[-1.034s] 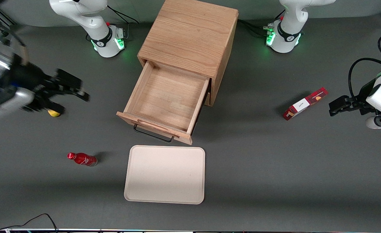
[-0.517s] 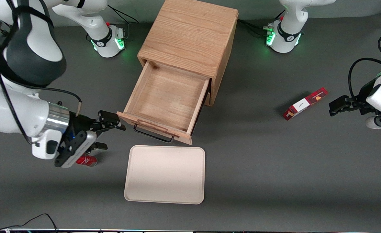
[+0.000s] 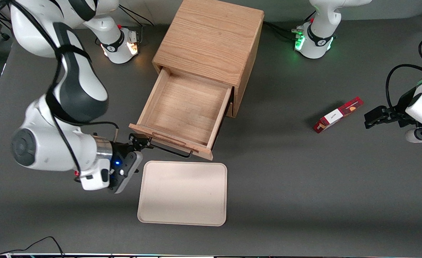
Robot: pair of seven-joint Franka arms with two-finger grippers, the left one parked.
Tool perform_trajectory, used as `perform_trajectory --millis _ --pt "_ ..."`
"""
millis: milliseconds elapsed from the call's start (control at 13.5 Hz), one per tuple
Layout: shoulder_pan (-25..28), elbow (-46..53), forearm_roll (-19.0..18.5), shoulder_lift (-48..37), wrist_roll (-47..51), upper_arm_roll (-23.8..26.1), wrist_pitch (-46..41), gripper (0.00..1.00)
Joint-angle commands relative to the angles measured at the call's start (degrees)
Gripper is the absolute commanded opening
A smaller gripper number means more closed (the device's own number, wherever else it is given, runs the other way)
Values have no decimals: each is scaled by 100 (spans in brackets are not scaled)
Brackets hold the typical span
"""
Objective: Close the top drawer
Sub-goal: 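Move the right gripper to the open drawer's black handle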
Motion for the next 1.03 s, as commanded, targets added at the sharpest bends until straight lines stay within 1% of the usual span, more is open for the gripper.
perform_trajectory --millis 0,148,664,960 --pt "83 472 -104 544 -242 -6 -182 100" --pt "91 498 -95 712 -233 11 -182 100" --pt "74 516 -33 687 -242 143 -524 100" --pt "82 542 54 687 -233 178 -524 100"
